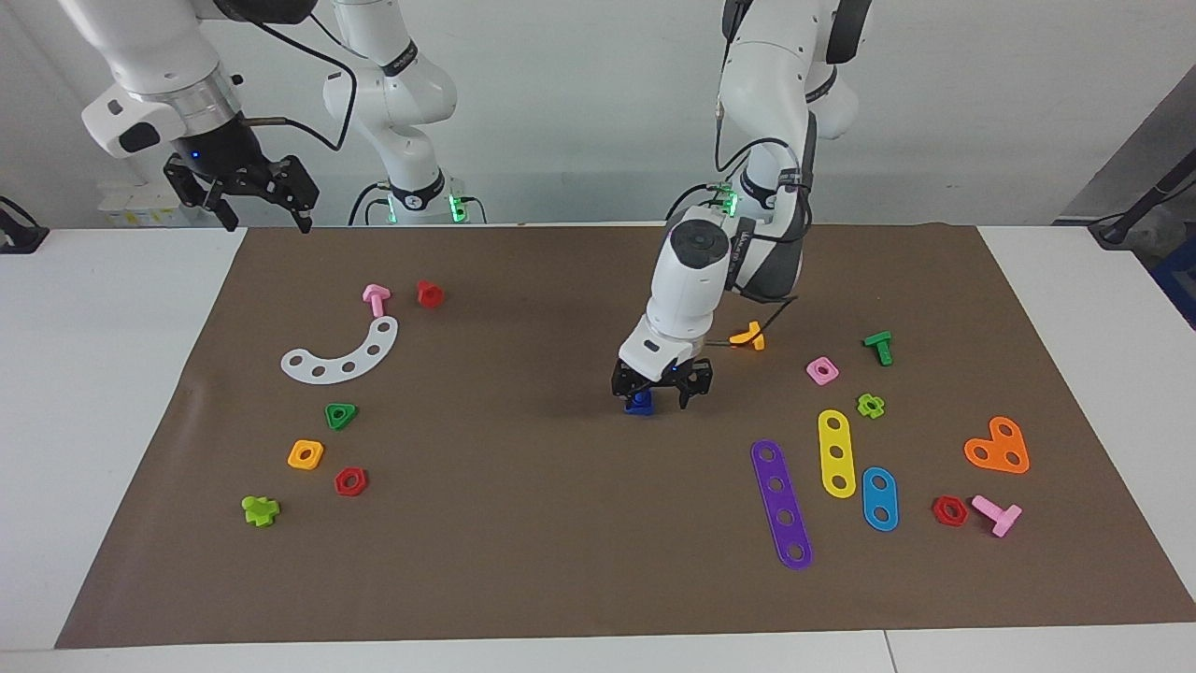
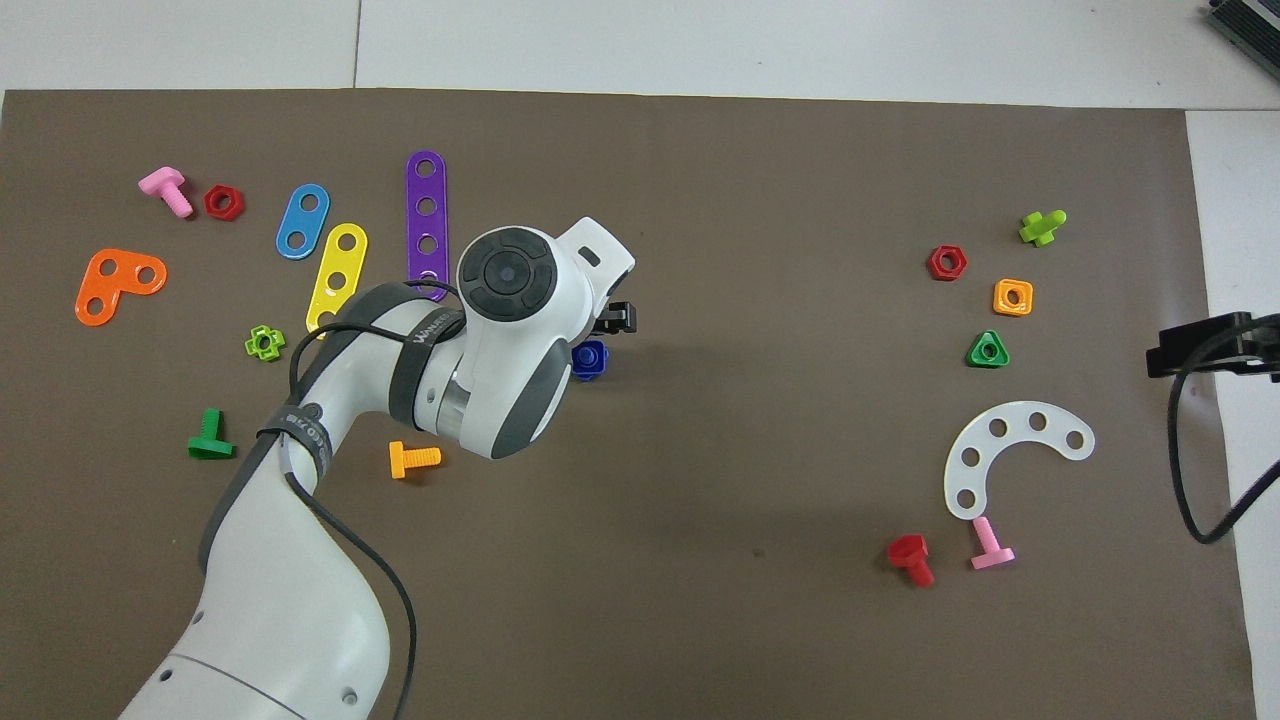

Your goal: Unscrew and place screws in storage area

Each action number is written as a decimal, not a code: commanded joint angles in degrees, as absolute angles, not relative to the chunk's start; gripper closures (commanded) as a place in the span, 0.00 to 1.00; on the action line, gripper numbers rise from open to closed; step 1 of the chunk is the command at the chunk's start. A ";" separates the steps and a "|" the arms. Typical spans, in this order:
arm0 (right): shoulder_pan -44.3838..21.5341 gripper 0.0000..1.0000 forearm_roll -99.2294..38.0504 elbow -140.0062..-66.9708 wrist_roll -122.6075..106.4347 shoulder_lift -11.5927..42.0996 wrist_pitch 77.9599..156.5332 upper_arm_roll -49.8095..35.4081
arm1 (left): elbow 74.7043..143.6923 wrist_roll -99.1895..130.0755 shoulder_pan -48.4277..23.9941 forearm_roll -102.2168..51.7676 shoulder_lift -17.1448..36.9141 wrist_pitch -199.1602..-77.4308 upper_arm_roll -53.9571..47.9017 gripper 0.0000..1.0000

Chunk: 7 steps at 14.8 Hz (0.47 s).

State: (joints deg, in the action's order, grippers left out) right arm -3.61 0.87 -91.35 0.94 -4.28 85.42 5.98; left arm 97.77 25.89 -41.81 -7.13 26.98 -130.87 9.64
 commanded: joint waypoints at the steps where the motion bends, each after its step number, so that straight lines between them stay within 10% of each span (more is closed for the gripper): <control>1: -3.52 0.00 -0.09 -92.55 1.49 -5.36 85.87 5.89 | 100.10 25.84 -43.68 -8.09 26.63 -132.45 10.72 0.07; 7: -3.52 0.00 -0.18 -92.55 1.49 -5.36 85.87 5.89 | 103.18 25.49 -45.44 -7.82 26.02 -132.10 10.72 0.16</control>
